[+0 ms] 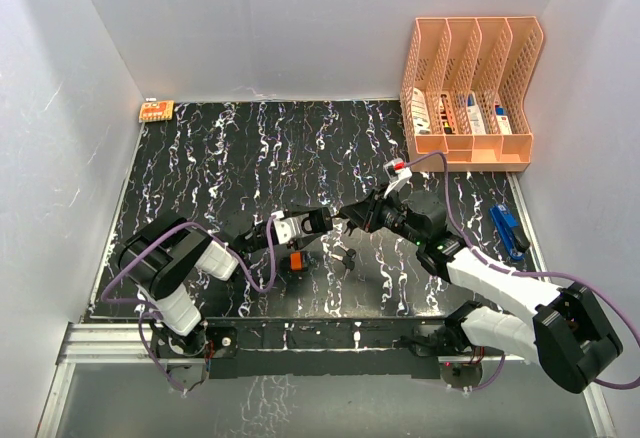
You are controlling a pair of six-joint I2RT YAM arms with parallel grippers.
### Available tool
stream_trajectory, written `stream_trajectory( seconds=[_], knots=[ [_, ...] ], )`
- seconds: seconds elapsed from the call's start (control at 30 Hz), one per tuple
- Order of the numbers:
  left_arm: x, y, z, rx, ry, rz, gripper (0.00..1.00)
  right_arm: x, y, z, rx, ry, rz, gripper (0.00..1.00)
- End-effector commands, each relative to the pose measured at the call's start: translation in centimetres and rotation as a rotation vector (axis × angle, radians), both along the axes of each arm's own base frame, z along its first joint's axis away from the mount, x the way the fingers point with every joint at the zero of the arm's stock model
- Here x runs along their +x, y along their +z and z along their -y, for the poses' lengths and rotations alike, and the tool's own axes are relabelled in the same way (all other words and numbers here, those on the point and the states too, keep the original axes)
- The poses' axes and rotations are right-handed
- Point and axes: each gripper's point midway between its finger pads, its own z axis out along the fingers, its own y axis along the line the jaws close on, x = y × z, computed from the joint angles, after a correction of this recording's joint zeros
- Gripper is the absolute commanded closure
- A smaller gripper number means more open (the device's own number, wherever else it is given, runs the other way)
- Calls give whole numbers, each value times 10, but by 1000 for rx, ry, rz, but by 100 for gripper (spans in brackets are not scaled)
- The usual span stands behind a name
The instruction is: Unlock with the key
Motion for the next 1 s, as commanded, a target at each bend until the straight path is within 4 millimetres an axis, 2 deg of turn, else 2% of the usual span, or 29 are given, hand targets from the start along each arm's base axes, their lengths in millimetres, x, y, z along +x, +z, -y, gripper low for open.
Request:
stream_trajectory(
  seconds=[0.0, 0.4, 0.97],
  knots=[
    [-9, 79, 3, -174, -41, 285, 100, 0, 25, -4, 58, 15, 70, 100],
    [-9, 76, 7, -168, -46, 288, 100, -1, 24, -8, 71, 32, 56, 100],
    [6, 91, 8, -197, 16, 316, 100, -4, 12, -12, 64, 45, 9, 100]
  ],
)
